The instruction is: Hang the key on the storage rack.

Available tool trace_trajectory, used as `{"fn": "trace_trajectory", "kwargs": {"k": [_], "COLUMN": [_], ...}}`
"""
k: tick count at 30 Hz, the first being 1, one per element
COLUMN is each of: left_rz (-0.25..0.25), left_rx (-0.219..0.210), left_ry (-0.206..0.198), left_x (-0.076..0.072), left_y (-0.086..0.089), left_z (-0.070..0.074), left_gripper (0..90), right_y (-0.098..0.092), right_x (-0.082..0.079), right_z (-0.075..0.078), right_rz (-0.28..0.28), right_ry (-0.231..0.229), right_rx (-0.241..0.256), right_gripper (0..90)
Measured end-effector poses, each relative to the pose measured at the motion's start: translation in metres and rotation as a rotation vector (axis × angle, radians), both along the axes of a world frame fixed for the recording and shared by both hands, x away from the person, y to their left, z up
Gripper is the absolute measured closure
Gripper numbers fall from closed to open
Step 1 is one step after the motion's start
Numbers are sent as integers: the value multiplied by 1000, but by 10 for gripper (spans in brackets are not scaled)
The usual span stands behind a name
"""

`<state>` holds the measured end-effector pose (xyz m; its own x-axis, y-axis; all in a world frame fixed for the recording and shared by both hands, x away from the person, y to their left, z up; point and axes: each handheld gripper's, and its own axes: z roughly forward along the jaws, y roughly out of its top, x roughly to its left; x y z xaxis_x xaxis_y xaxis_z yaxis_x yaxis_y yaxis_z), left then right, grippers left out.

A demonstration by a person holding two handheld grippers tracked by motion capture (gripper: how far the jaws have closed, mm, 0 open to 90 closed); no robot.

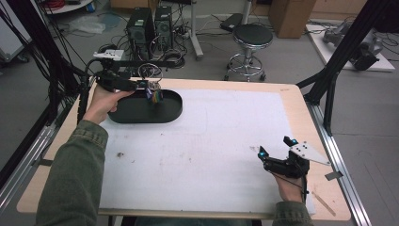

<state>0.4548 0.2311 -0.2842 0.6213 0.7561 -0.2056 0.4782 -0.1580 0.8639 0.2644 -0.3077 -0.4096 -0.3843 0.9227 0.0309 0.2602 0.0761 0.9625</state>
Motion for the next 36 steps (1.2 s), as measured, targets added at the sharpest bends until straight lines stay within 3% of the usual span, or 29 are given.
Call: {"fn": "trace_trajectory", "kwargs": {"k": [10,22,28,33,36], "left_rz": [37,66,67,77,68], "left_rx": [-39,-57,-38,18,16], "left_ry": [-15,6,6,-2,3], "left_x": [-22,-47,-55,-65,-73], "left_y": [15,29,34,34,35], "left_z": [-7,-28,-35,-43,-48], "left_gripper": [17,17,17,17,17], "right_y": [0,1,1,1,1], "right_x": [-1,0,-1,0,-1], "right_z": [0,-1,-1,-1,-1], "right_rz": [-1,1,0,2,0], "right_ry": [1,0,4,2,0], "right_rx": [3,0,4,3,12], "right_gripper": [9,9,9,9,9]}}
